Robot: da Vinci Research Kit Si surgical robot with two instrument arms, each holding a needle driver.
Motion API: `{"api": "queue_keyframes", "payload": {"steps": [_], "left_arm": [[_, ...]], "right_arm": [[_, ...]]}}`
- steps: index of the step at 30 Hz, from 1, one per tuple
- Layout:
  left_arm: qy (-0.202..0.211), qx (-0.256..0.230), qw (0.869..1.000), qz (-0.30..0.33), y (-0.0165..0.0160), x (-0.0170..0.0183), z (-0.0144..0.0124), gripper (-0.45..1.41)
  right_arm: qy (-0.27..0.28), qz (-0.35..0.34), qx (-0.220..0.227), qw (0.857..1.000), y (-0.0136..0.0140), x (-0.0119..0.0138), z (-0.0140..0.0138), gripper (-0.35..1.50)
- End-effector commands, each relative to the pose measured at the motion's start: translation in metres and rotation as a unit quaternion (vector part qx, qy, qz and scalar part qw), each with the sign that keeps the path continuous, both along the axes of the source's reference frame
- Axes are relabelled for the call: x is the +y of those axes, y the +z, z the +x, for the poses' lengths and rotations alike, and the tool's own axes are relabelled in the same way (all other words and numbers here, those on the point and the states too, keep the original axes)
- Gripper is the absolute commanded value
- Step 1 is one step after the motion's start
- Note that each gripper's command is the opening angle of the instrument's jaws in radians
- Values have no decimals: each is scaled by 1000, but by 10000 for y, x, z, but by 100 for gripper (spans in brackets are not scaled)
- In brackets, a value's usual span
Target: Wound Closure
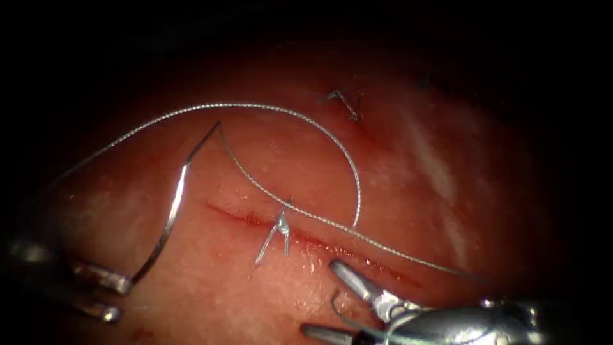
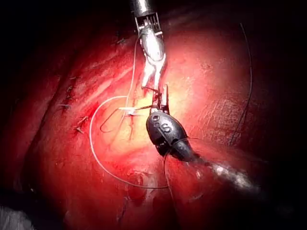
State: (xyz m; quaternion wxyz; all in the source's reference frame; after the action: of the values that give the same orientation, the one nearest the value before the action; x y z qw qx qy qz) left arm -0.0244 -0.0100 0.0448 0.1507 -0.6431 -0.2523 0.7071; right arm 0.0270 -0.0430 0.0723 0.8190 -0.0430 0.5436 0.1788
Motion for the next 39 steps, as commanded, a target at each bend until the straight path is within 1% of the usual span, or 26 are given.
{"api": "queue_keyframes", "payload": {"steps": [1,4,7,10,13,17,20,24,27,28,30,31,32,34,35,36,39], "left_arm": [[0,-1,1000,0,7,-2,-4,-45],[0,-1,1000,0,7,-2,-4,-45],[0,-1,1000,0,7,-2,-4,-45],[0,-1,1000,-1,7,-2,-4,-45],[0,-1,1000,-1,7,-2,-4,-45],[0,-1,1000,-1,7,-2,-4,-45],[0,-1,1000,-1,7,-2,-4,-45],[0,-1,1000,-1,7,-2,-4,-45],[0,-1,1000,-1,7,-2,-5,-45],[0,-1,1000,-1,7,-2,-5,-45],[0,-1,1000,0,7,-2,-4,-45],[0,-1,1000,0,7,-2,-4,-45],[0,-1,1000,0,7,-2,-4,-45],[1,-1,1000,0,7,-1,-3,-45],[1,-2,1000,0,7,-1,-2,-45],[1,-2,1000,0,6,-1,-2,-45],[1,-2,1000,0,6,-1,-2,-45]], "right_arm": [[-23,0,4,1000,5,-6,3,-35],[-39,4,-1,999,3,-15,-6,-35],[-47,4,3,999,-4,-24,-18,-35],[-53,4,3,999,-18,-36,-34,-35],[-53,-2,8,999,-39,-52,-52,-35],[-54,4,24,998,-67,-77,-77,-35],[-57,8,31,998,-84,-91,-92,-35],[-58,14,35,998,-97,-98,-111,-35],[-55,26,38,997,-96,-95,-121,-35],[-53,32,39,997,-95,-94,-123,-18],[-54,37,38,997,-88,-92,-127,76],[-58,42,34,997,-85,-91,-131,89],[-67,49,25,996,-81,-89,-135,94],[-92,64,-6,994,-71,-79,-150,89],[-93,67,-23,993,-66,-72,-157,88],[-83,67,-47,993,-58,-62,-168,88],[-59,64,-75,993,-40,-36,-195,88]]}}
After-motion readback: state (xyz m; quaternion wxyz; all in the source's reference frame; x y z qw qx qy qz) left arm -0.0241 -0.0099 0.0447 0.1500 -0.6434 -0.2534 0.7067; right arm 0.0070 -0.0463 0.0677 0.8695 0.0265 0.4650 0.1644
